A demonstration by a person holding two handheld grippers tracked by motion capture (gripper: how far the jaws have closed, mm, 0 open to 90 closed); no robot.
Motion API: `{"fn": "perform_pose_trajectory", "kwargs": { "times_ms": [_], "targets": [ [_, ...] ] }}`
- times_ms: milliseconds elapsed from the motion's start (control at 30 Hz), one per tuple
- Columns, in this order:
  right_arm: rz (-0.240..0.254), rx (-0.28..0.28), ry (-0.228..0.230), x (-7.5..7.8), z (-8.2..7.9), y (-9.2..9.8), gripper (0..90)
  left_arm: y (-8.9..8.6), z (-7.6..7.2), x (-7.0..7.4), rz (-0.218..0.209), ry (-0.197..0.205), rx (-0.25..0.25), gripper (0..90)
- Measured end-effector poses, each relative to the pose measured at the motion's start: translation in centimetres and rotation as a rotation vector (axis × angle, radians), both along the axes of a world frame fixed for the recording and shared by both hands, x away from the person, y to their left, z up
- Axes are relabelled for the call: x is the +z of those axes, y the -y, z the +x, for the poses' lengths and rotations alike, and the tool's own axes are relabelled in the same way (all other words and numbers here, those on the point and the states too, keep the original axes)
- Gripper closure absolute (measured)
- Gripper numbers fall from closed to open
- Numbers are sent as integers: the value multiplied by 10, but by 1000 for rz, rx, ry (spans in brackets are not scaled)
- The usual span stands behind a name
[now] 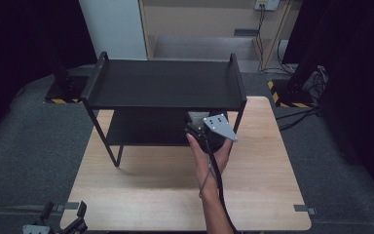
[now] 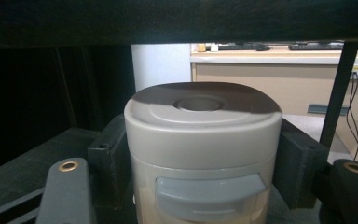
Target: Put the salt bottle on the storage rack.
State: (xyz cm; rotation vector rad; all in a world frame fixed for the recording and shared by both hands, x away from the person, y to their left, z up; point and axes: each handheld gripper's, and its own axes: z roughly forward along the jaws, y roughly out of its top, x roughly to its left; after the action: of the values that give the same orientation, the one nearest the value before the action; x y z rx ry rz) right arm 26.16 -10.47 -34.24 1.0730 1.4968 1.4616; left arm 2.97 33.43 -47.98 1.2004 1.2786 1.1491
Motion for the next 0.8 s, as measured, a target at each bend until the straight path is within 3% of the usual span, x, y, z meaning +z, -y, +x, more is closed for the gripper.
{"fn": "perform_pose_trajectory", "kwargs": {
  "times_ms": [367, 800],
  "targets": [
    [-14, -18, -28, 0, 15, -8, 315, -2, 2, -1, -7, -2, 2, 35],
    [-8, -15, -12, -6, 13, -7, 314, -1, 3, -2, -8, -9, -7, 35]
  ]
}}
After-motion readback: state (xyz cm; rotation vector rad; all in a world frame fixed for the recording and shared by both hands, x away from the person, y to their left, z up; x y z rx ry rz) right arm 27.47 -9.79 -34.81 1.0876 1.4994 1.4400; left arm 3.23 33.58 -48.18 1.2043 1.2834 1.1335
